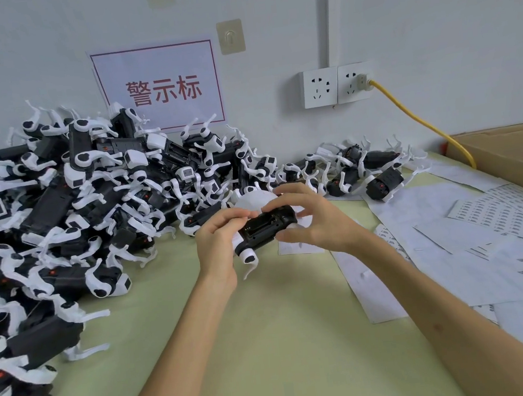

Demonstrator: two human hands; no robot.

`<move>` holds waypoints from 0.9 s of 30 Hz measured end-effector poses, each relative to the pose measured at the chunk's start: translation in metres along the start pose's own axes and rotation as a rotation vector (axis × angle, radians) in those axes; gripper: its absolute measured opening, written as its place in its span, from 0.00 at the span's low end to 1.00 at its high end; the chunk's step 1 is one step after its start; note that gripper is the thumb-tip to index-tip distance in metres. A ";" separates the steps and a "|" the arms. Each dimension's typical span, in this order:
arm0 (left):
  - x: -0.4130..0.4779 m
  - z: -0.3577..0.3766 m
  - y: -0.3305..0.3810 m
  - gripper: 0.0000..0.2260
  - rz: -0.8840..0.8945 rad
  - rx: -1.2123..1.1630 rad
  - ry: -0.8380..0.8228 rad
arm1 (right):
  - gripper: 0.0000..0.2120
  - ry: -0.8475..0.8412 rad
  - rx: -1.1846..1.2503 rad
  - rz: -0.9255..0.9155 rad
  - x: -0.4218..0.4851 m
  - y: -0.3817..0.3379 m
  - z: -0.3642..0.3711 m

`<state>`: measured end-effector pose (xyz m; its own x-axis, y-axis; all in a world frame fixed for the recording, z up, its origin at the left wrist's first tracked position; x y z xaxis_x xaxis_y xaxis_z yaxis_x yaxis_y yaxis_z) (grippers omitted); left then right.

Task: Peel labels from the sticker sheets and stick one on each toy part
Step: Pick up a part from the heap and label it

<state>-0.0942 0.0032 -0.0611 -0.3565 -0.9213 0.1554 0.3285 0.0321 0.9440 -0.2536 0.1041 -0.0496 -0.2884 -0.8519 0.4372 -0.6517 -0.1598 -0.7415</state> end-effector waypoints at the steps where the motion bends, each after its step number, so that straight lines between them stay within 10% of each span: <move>1: -0.001 0.000 0.001 0.16 -0.012 -0.017 -0.014 | 0.20 -0.004 0.015 -0.002 0.001 0.001 0.000; 13: 0.009 -0.006 -0.011 0.08 -0.206 -0.013 0.073 | 0.23 -0.155 0.663 0.588 -0.004 0.034 -0.051; 19: 0.008 -0.003 -0.013 0.08 -0.207 0.011 0.048 | 0.35 0.233 2.115 -0.047 -0.017 0.042 -0.116; 21: 0.008 -0.002 -0.015 0.08 -0.205 0.011 0.052 | 0.35 0.403 2.154 -0.138 -0.025 0.047 -0.128; 27: 0.005 -0.002 -0.014 0.09 -0.199 0.091 0.063 | 0.22 0.822 1.651 0.338 -0.016 0.061 -0.097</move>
<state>-0.0985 -0.0029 -0.0743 -0.3505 -0.9351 -0.0522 0.1756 -0.1204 0.9771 -0.3572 0.1561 -0.0524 -0.7918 -0.6053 -0.0822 0.5989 -0.7428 -0.2994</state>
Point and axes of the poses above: each hand's wrist, its own x-axis towards the middle knuckle, its own z-axis out of the palm, y = z × x, the point moved 1 cm from there along x, towards the middle knuckle, and after that the axes turned 6 degrees about y, right-handed, at the moved point
